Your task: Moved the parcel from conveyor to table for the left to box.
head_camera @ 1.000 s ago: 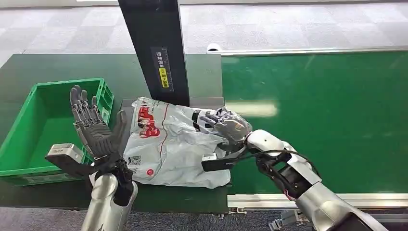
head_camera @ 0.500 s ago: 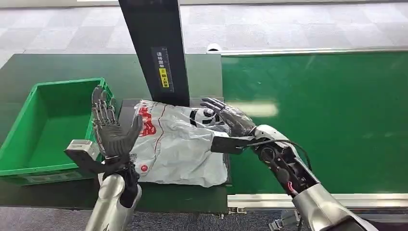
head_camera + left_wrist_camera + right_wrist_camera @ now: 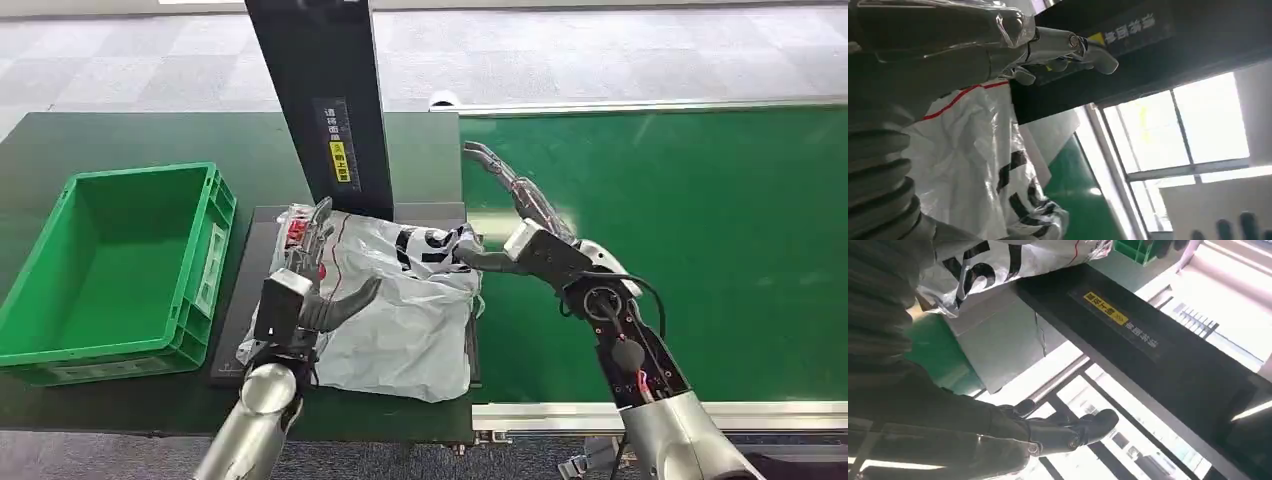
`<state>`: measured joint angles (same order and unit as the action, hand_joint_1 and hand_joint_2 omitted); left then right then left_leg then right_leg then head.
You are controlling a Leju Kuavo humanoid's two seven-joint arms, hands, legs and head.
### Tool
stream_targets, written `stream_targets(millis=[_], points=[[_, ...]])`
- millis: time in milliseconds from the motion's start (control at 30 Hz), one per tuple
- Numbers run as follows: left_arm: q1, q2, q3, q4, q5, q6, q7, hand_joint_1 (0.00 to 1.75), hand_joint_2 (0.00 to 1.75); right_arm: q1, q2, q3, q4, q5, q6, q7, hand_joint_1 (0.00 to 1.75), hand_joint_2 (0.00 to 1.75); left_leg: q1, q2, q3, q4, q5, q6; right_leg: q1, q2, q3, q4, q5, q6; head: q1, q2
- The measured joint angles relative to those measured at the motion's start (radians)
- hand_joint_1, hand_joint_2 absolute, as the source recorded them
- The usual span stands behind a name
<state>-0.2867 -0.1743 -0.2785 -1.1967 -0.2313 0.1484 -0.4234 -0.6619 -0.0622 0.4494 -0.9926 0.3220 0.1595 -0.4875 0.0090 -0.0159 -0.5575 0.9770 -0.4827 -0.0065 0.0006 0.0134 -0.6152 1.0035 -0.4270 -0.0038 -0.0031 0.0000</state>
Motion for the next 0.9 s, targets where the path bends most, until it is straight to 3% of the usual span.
stream_targets(millis=[333,667,700,733,767,900], points=[[-0.050,0.011,-0.026,0.146,-0.314,0.074,0.184,0.00,1.75,0.040,-0.001,-0.069,-0.046,-0.054,-0.011,0.006,0.00,1.75,0.000,0.000,0.000,0.000,0.000,0.000,0.000,0.000,0.000,0.000,0.000,0.000,0.000,0.000],[-0.088,0.005,-0.037,0.244,-0.593,0.108,0.395,0.03,1.75,0.060,0.022,-0.092,-0.018,-0.224,0.108,0.078,0.00,1.75,0.000,0.000,0.000,0.000,0.000,0.000,0.000,0.000,0.000,0.000,0.000,0.000,0.000,0.000],[-0.090,0.004,-0.036,0.251,-0.607,0.103,0.402,1.41,1.75,0.061,0.025,-0.091,-0.011,-0.236,0.117,0.082,0.00,1.75,0.000,0.000,0.000,0.000,0.000,0.000,0.000,0.000,0.000,0.000,0.000,0.000,0.000,0.000],[-0.094,0.001,-0.036,0.264,-0.627,0.090,0.408,1.45,1.75,0.062,0.029,-0.091,-0.002,-0.246,0.126,0.089,0.00,1.75,0.000,0.000,0.000,0.000,0.000,0.000,0.000,0.000,0.000,0.000,0.000,0.000,0.000,0.000],[-0.098,-0.001,-0.036,0.272,-0.640,0.080,0.413,1.71,1.75,0.062,0.034,-0.090,0.011,-0.256,0.135,0.101,0.00,1.75,0.000,0.000,0.000,0.000,0.000,0.000,0.000,0.000,0.000,0.000,0.000,0.000,0.000,0.000],[-0.102,-0.010,-0.032,0.297,-0.662,0.039,0.416,1.75,1.75,0.061,0.052,-0.084,0.053,-0.281,0.156,0.134,0.00,1.75,0.000,0.000,0.000,0.000,0.000,0.000,0.000,0.000,0.000,0.000,0.000,0.000,0.000,0.000]])
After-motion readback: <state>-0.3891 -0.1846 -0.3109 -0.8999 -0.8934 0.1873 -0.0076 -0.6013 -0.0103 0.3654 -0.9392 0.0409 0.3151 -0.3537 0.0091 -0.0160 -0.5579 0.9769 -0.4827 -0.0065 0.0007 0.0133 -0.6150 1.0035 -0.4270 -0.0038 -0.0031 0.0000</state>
